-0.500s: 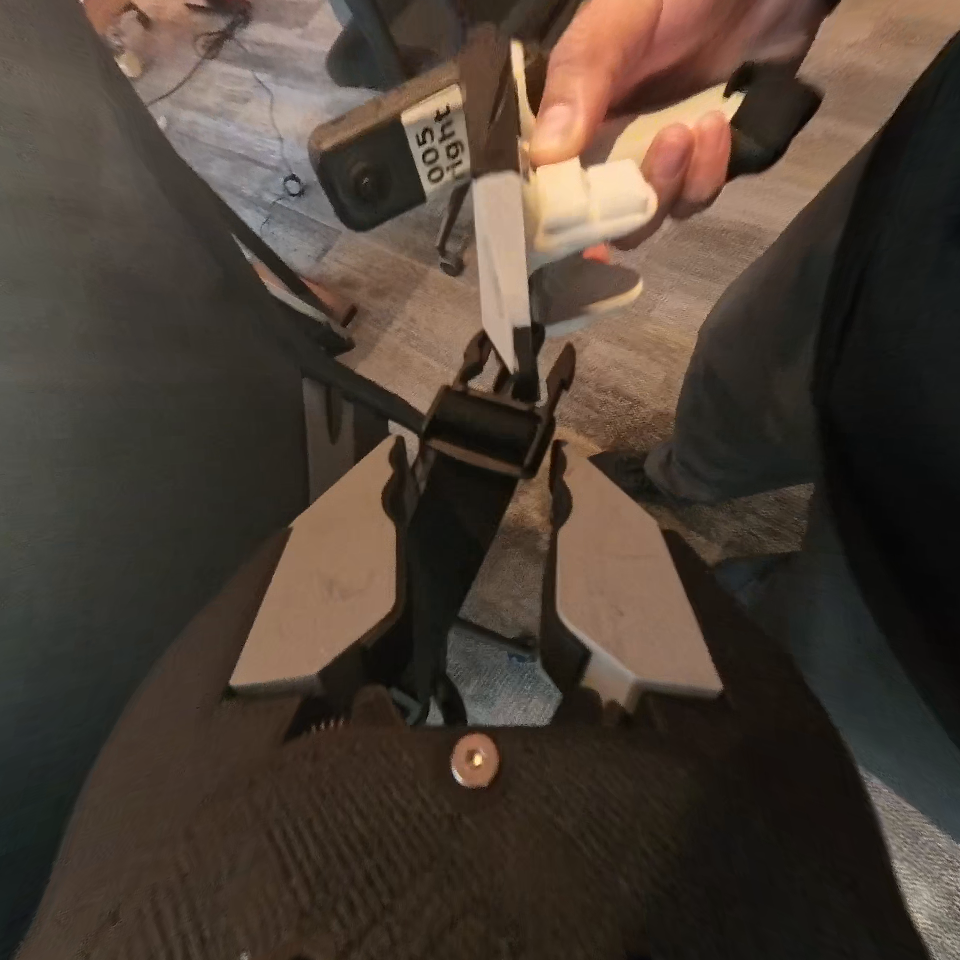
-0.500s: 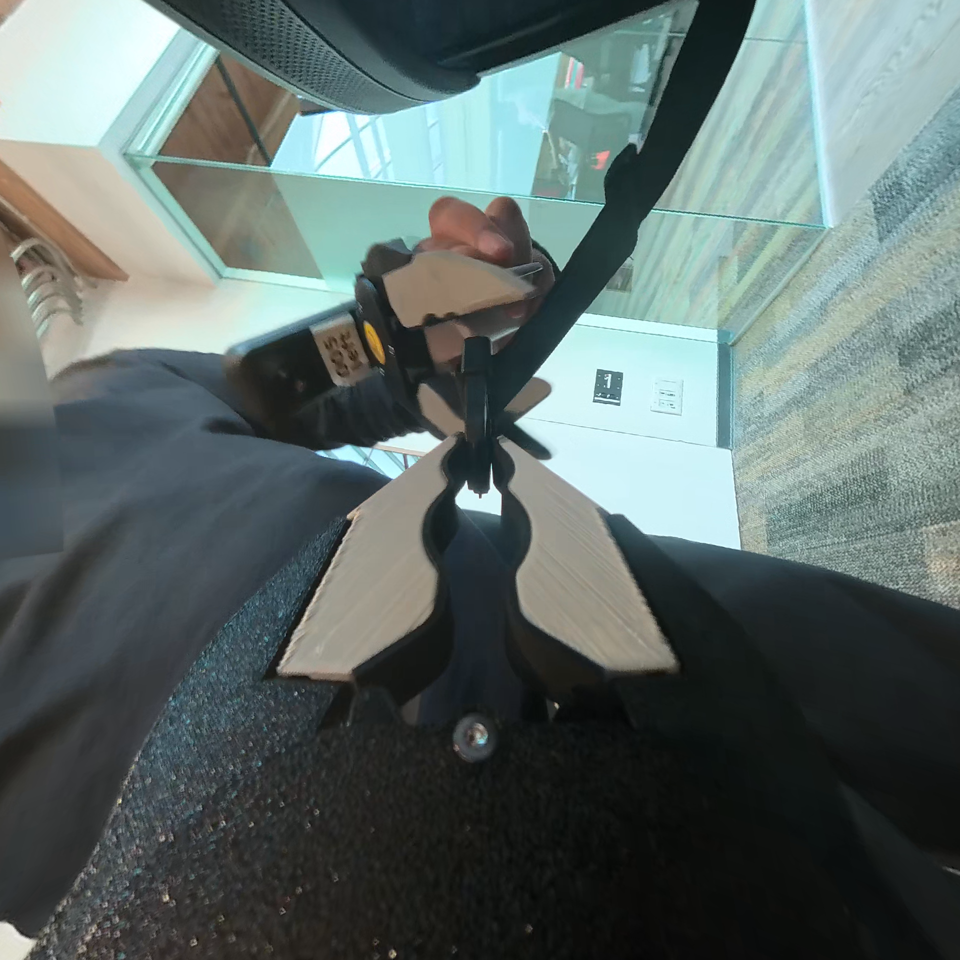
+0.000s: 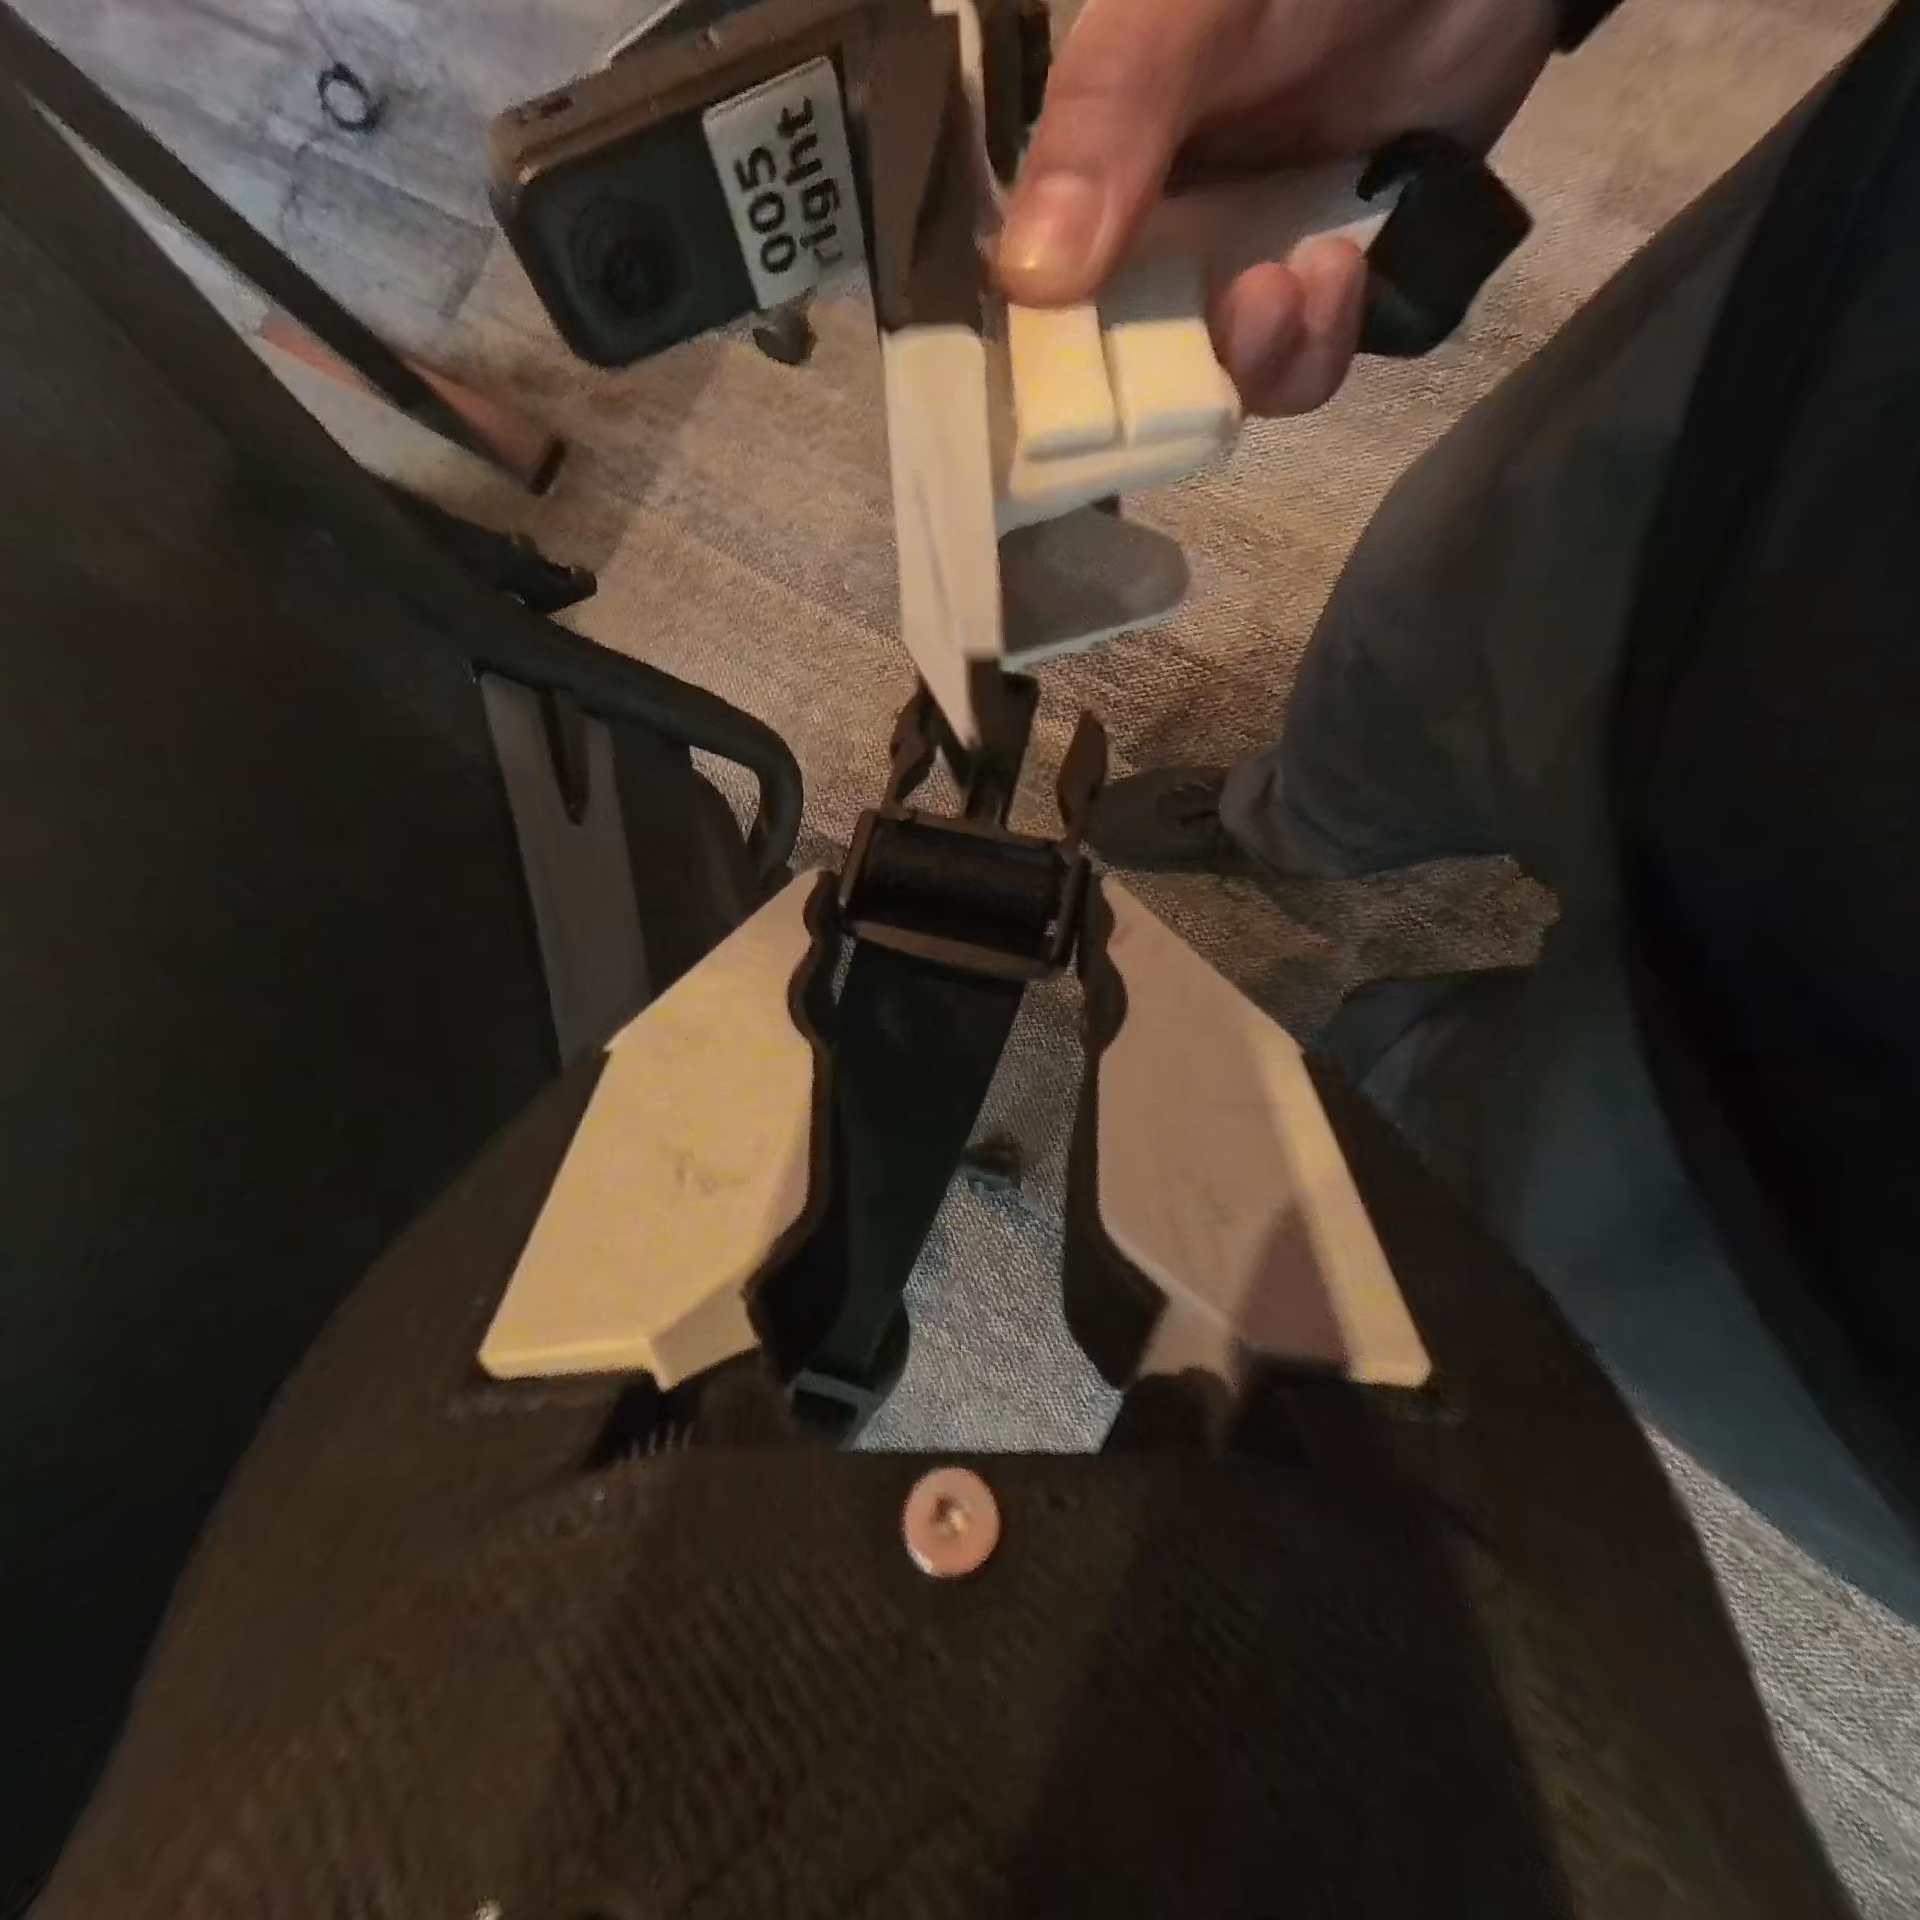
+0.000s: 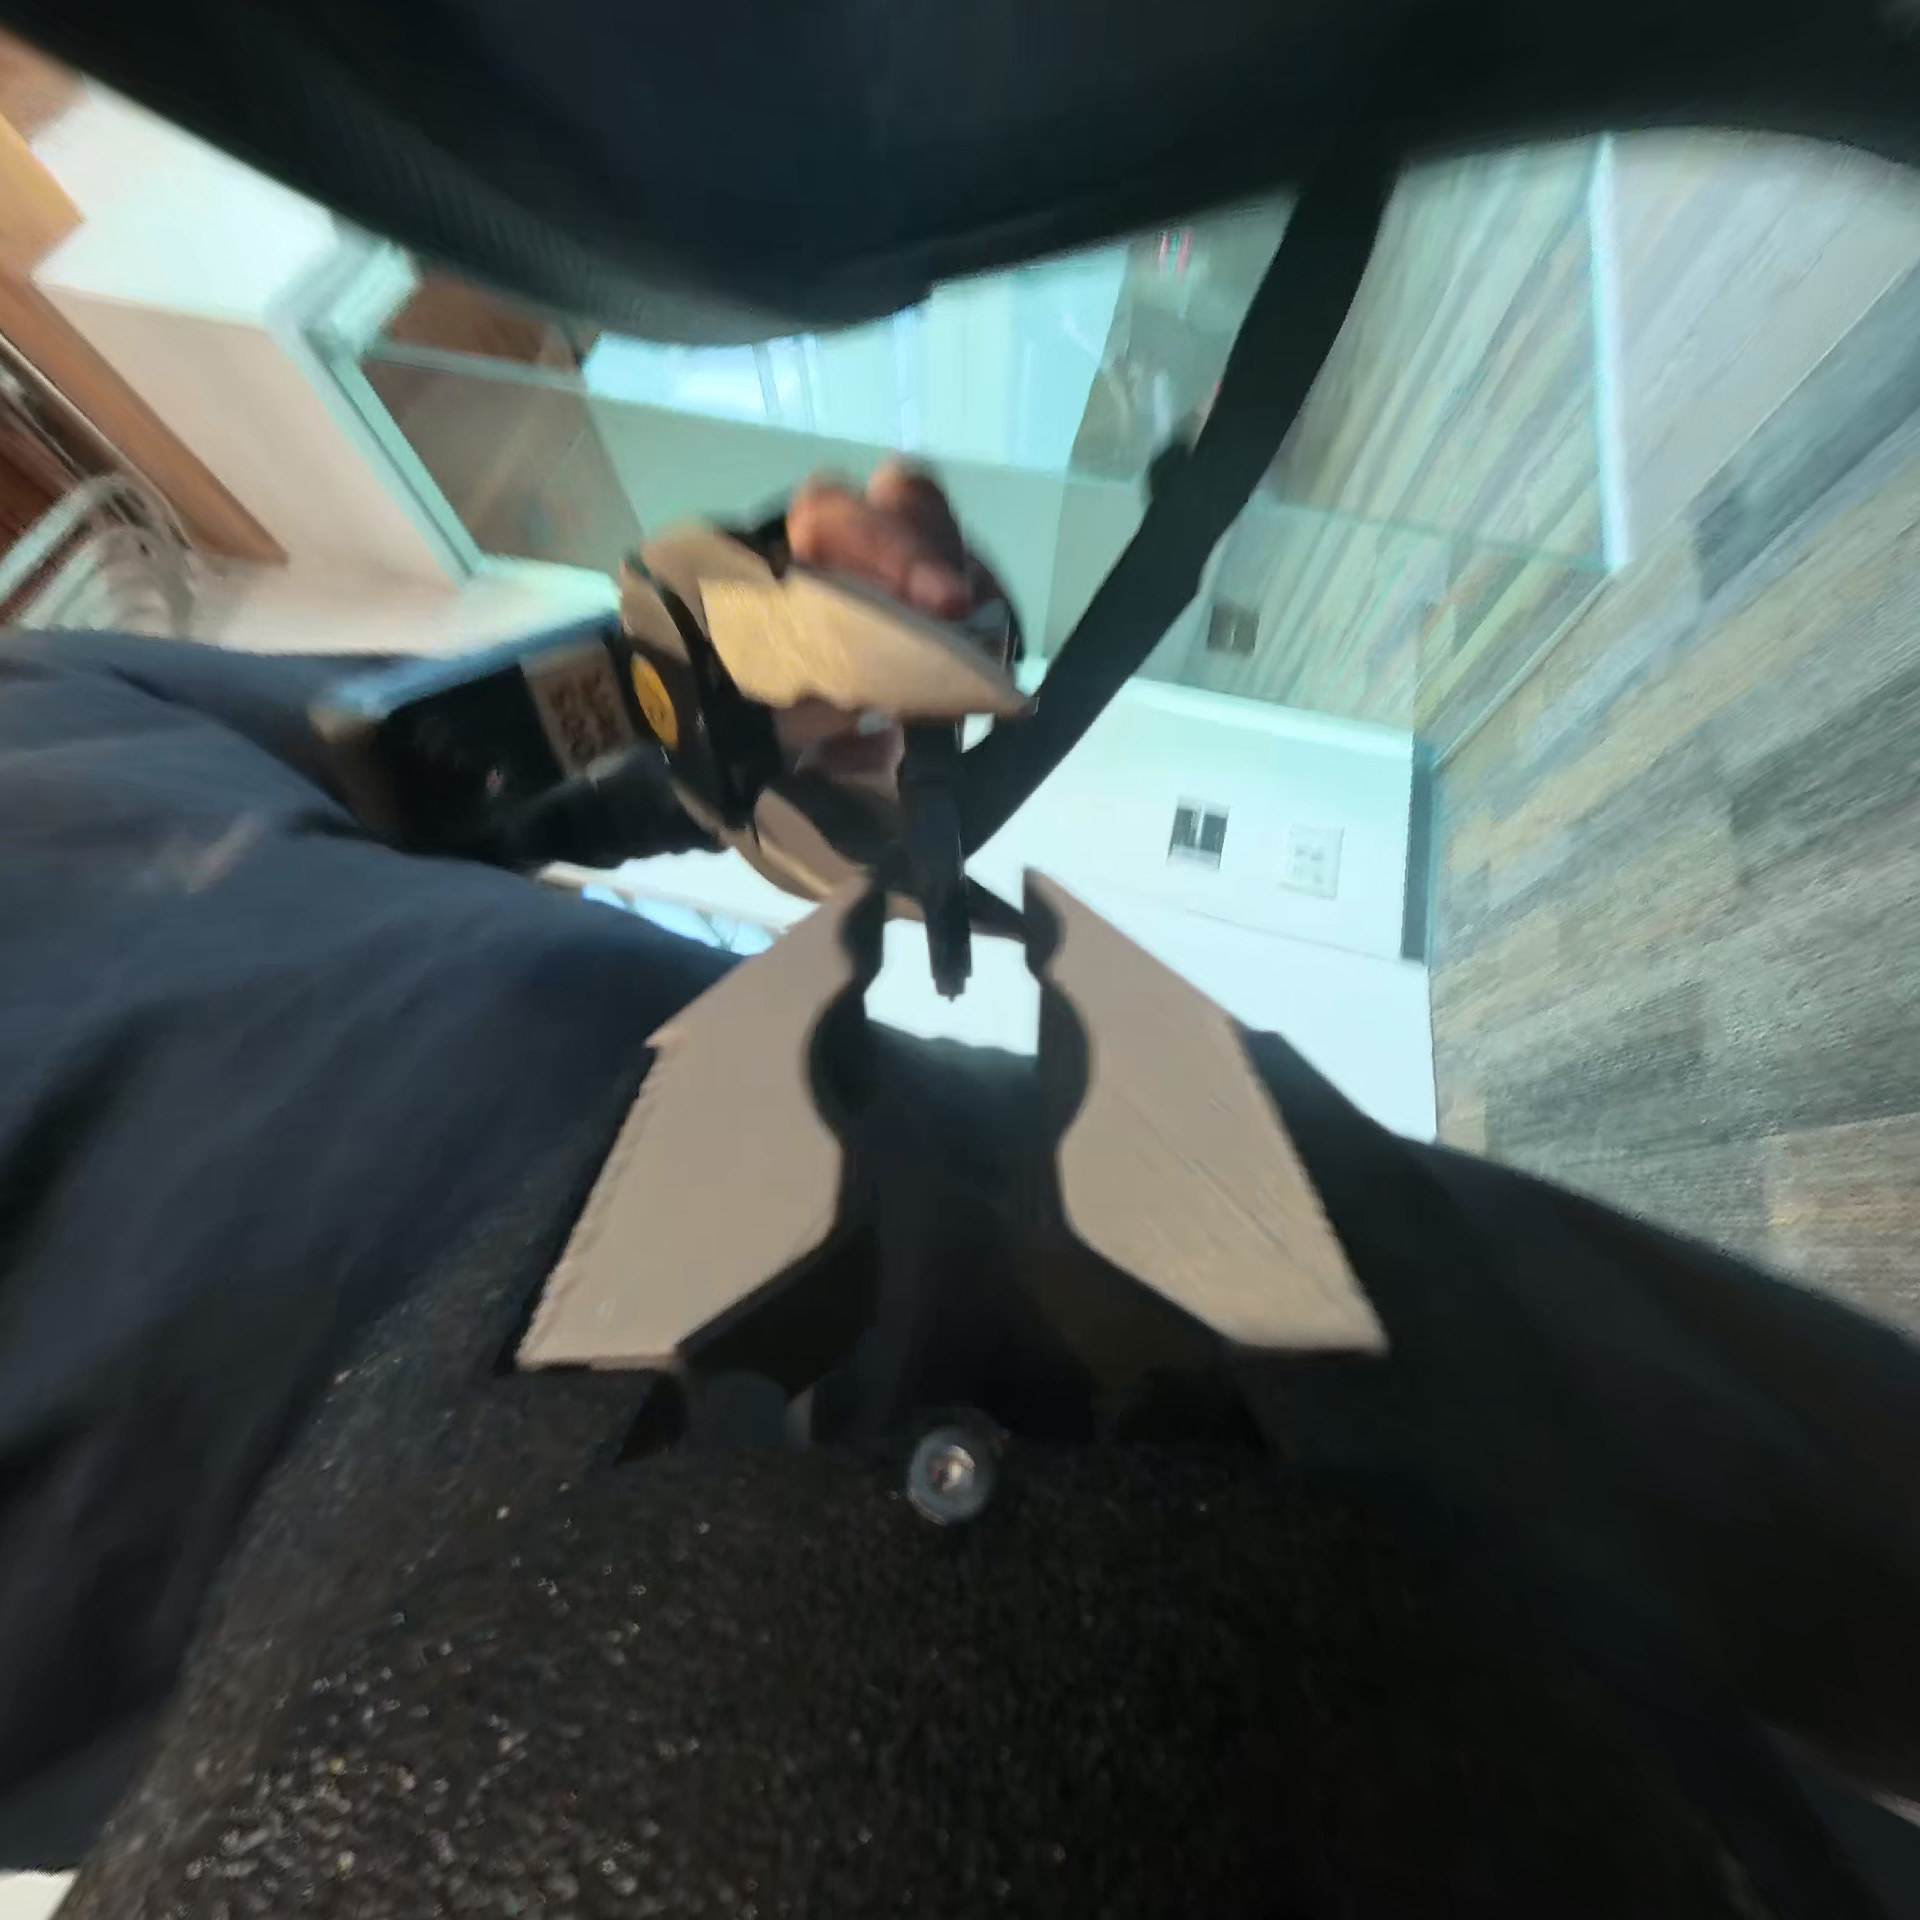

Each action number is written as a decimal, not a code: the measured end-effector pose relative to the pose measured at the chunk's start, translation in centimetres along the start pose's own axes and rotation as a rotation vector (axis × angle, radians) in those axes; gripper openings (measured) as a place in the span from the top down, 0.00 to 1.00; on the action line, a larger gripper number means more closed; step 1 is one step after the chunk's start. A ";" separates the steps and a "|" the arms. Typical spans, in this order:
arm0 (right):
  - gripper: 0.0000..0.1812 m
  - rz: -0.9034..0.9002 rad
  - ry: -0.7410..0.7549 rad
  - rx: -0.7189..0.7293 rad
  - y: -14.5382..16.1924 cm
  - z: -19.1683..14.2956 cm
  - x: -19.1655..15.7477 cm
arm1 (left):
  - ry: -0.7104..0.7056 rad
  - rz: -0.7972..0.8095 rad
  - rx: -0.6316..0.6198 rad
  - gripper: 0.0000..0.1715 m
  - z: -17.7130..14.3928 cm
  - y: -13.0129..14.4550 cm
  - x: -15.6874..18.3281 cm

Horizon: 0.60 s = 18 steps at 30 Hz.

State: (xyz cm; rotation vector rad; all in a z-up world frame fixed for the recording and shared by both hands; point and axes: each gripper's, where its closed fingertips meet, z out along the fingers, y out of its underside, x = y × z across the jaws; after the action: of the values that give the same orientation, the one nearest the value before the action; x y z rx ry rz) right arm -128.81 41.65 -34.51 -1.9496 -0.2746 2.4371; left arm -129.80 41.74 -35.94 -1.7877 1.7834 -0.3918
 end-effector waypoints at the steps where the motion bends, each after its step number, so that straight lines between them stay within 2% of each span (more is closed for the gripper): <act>1: 0.84 -0.026 0.006 0.029 -0.8 -1.3 0.3 | -0.001 -0.013 -0.013 0.74 0.2 0.1 0.0; 3: 0.77 -0.075 0.109 0.105 -2.9 -4.9 2.1 | 0.001 -0.030 -0.041 0.75 0.7 0.3 0.1; 6: 0.66 -0.162 0.356 0.178 -6.9 -12.0 6.0 | -0.009 -0.043 -0.074 0.74 1.2 0.7 0.2; 8: 0.66 -0.271 0.528 0.161 -10.1 -16.8 8.1 | -0.015 -0.046 -0.094 0.75 1.5 0.9 0.2; 10: 0.67 -0.381 0.623 0.094 -13.1 -20.0 9.3 | 0.000 -0.052 -0.117 0.75 1.9 1.2 0.4; 14: 0.67 -0.544 0.682 -0.114 -18.0 -22.4 11.3 | 0.037 -0.065 -0.171 0.75 2.5 1.8 1.0; 18: 0.67 -0.671 0.692 -0.347 -20.4 -22.3 13.7 | 0.056 -0.076 -0.223 0.75 3.1 2.2 1.1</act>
State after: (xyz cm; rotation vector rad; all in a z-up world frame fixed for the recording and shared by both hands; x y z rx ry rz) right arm -112.41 66.25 -49.60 -2.1840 -1.1417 1.2894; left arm -129.72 41.43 -39.92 -2.0206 1.8637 -0.2840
